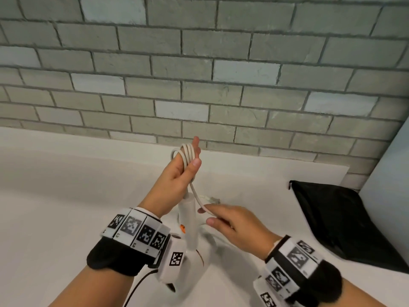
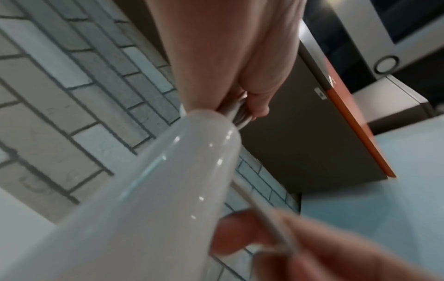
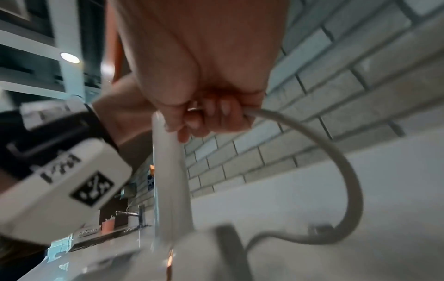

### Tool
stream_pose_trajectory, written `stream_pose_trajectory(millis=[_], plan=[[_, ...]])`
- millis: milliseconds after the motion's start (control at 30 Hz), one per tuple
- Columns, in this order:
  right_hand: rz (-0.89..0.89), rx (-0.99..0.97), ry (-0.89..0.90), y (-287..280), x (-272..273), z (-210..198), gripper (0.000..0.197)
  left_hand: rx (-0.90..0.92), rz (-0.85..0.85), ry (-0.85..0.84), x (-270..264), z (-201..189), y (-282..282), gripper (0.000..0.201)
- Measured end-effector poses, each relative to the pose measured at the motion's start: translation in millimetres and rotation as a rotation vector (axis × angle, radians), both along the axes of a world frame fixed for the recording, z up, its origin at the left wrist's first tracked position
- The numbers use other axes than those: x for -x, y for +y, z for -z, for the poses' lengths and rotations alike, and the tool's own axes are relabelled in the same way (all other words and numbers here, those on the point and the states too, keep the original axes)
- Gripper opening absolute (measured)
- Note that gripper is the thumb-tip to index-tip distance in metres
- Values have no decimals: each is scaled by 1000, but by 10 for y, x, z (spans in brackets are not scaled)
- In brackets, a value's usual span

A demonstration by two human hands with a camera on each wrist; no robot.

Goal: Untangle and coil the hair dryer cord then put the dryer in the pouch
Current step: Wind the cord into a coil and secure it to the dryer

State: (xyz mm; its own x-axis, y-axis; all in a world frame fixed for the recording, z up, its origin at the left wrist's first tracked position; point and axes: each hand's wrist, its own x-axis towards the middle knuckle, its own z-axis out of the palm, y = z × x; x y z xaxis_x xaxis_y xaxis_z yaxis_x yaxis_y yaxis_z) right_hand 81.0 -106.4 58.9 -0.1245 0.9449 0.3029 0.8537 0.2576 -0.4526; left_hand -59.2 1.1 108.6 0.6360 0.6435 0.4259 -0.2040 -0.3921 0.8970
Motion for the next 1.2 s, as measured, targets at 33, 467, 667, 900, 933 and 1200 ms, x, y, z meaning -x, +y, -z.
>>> stream_pose_trajectory(millis=[33,467,667,900,933,1200], plan=[[-3,-113,-80,-44,-13,-101,35,-31,-8,12,-6,5,-11,34],[-122,-96,158,56,-317,-887,45,104,572,180,-14,-112,-260,51],[-155,18,349,78,-264,-808,27,156,546,159,14,-102,-178,20],[-45,-50,558,39,-350,-687,13,87,199,125,-72,-60,-208,24],[-31,-80,583,19,-410,-675,14,104,191,112,-65,-66,-205,24],[324,-337,417,127,-381,-513,14,331,305,12,-168,-13,-245,27]])
